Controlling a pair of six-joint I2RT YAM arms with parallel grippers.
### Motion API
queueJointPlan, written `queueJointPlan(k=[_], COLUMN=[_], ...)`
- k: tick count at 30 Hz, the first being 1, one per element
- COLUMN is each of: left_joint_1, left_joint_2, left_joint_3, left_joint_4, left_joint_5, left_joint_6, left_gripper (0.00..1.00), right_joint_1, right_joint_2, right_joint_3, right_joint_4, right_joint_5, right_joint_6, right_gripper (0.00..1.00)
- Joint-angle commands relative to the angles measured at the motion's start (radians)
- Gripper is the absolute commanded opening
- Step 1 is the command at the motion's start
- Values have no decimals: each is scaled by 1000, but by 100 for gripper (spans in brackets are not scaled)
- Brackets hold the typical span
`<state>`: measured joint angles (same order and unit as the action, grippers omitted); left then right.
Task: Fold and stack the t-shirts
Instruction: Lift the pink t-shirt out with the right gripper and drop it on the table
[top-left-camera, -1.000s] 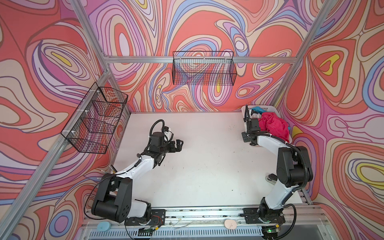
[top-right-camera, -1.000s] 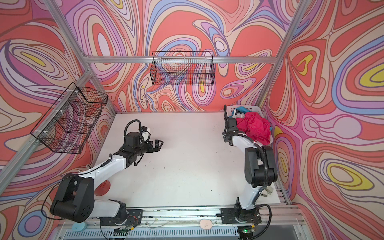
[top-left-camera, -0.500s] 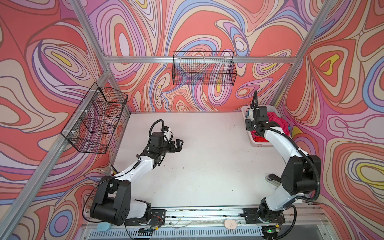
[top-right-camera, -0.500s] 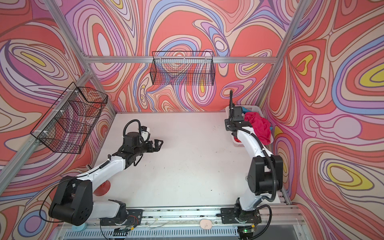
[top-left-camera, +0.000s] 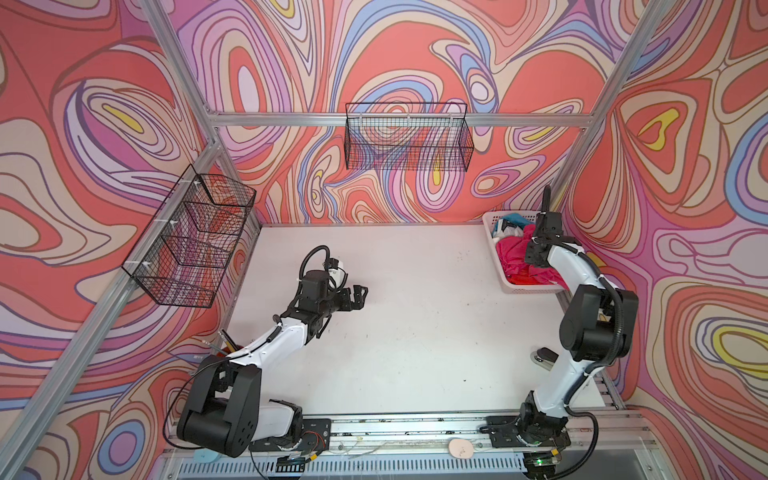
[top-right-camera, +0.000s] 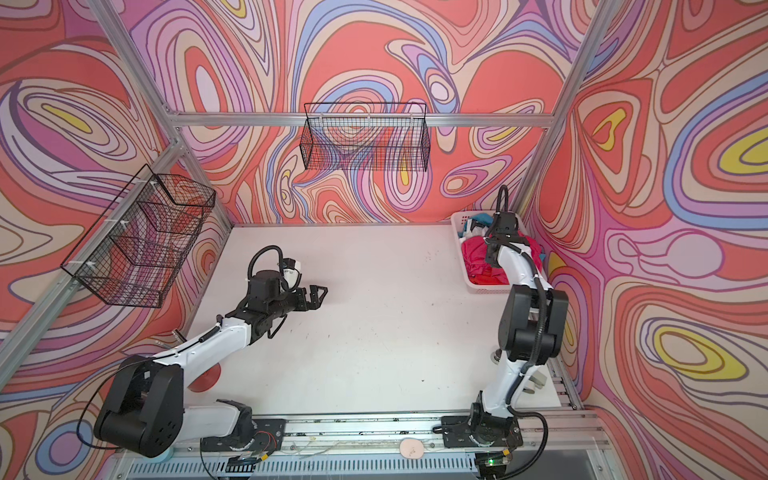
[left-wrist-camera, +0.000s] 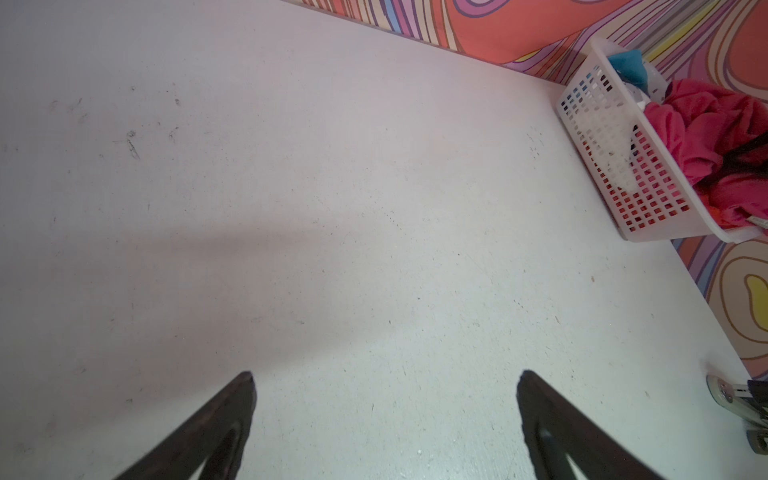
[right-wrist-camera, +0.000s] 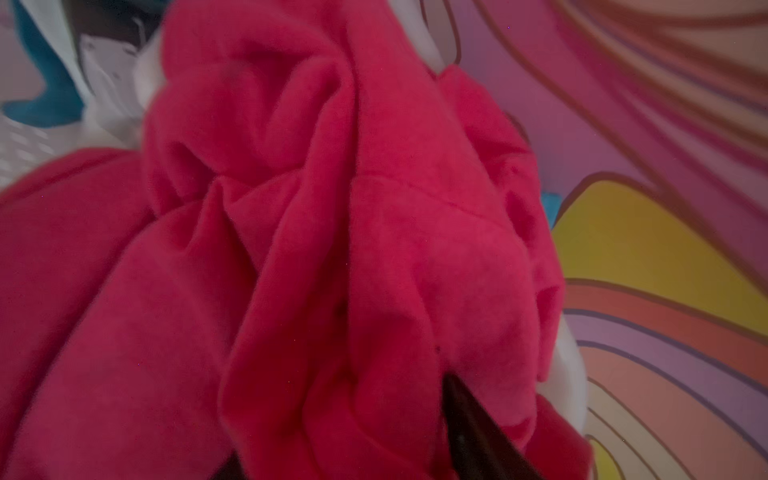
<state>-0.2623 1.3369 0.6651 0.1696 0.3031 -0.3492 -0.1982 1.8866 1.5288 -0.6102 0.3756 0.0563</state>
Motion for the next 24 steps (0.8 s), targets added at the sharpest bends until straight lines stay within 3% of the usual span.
queueJointPlan(k=[1,5,13,24], left_joint_1=[-5,-5,-5,-17], left_joint_2=[1,-5,5,-14], left_joint_3=[-8,-2,43,62], left_joint_4=[29,27,13,4], left_joint_5=[2,-2,11,-2], left_joint_6=[-4,0,8,-8], left_gripper=[100,100,100,100], right_joint_1=[5,10,59,282], right_joint_2=[-72,-239,-420,-387], right_joint_3=[-1,-46,123,572], right_joint_4=[27,94,-9,-71], right_joint_5=[-64,-149,-355,-626], right_joint_6=[62,86,62,16], right_gripper=[0,0,0,0])
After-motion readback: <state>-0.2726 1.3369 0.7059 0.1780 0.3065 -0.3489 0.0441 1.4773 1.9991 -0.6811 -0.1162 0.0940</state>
